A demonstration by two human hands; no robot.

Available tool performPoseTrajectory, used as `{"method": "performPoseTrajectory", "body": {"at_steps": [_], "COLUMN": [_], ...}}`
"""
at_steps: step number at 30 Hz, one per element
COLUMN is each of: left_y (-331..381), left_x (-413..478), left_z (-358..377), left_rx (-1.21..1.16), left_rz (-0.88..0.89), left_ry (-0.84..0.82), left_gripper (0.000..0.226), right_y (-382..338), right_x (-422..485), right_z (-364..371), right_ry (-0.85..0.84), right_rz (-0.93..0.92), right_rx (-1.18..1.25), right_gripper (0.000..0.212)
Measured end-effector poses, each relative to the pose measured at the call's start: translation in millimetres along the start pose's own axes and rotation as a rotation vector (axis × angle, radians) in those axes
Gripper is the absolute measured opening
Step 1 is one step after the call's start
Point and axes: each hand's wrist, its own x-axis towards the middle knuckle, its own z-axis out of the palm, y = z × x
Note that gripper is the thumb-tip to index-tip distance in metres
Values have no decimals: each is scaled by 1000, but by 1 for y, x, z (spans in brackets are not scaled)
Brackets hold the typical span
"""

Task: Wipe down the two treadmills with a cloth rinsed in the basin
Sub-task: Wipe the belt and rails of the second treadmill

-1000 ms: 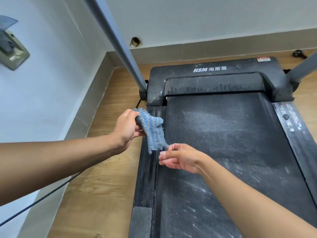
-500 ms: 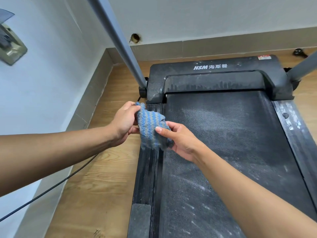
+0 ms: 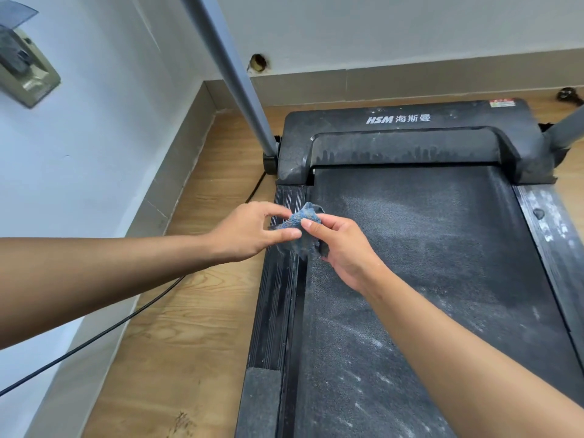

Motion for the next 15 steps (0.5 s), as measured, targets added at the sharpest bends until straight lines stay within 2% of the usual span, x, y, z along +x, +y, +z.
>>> {"method": "performPoseTrajectory", "body": {"at_steps": [4,7,9,11,12,14,15], "left_y": [-4,-5,-2,3,5,6,5], "left_x": [1,-2,-6,-11,-12,-12,-10], "left_z": [0,-2,-2,-1,0,4,8], "left_rx": [-12,-87,-162,-254,-285,-289,-261], "left_rz": [5,-6,14,15,6,-13,-35], "left_ry": [-6,-11,-74,-157,-188,-193,-162], "left_gripper": [16,12,12,13,15,21,21], "right_y": [-6,-9,-8,-10,-13,-15,-16], "right_x": [-2,0,1,0,-2,-5,-6], "right_z": [-1,-6,-11,-13,-12,-12,-12], "right_ry": [-14,60,91,-3,-83,-185,-167], "right_rz": [16,-51,-79,-17,25,39,33], "right_rx": [-20,-97,-197,-255,-251,-279,-323], "right_gripper": [22,19,44,74,78,55,39]}}
